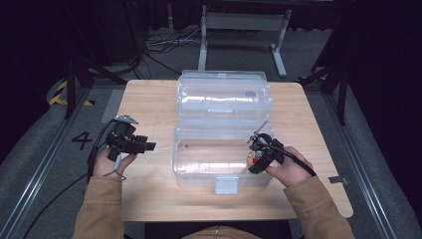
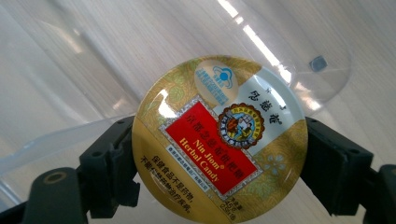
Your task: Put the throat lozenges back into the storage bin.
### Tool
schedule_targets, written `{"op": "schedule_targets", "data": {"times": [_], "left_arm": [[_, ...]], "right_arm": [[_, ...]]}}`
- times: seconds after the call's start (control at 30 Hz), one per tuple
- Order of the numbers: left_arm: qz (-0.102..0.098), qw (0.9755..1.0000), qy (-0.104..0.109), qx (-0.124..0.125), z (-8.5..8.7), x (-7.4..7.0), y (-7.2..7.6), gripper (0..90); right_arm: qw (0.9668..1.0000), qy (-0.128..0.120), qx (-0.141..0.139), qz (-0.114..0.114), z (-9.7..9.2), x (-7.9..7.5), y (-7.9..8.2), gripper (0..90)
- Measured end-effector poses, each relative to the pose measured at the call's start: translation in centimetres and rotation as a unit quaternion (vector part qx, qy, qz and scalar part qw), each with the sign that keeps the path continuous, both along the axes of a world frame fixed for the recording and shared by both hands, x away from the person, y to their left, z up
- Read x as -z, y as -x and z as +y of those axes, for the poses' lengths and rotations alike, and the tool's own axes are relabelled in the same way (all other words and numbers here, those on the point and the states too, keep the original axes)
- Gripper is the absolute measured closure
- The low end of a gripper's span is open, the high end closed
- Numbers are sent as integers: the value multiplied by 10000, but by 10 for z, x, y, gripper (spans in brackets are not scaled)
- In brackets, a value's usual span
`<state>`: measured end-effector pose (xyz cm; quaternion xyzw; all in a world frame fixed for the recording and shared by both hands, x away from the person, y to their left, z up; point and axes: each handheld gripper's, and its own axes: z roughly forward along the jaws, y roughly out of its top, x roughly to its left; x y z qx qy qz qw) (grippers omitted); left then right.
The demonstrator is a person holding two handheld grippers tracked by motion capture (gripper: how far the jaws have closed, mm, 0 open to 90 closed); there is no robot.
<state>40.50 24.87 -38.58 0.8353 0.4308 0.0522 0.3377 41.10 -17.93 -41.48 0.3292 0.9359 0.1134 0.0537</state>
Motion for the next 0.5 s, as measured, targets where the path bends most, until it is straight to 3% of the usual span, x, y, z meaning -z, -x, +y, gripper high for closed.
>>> {"op": "schedule_targets", "data": {"times": [0.23, 0.5], "left_arm": [[7, 10000, 3, -5, 0, 0, 0, 513], [16, 10000, 3, 0, 0, 0, 0, 513]], "right_arm": [[9998, 82, -20, 172, 0, 1, -1, 201], [9996, 166, 14, 220, 2, 1, -2, 201]]}}
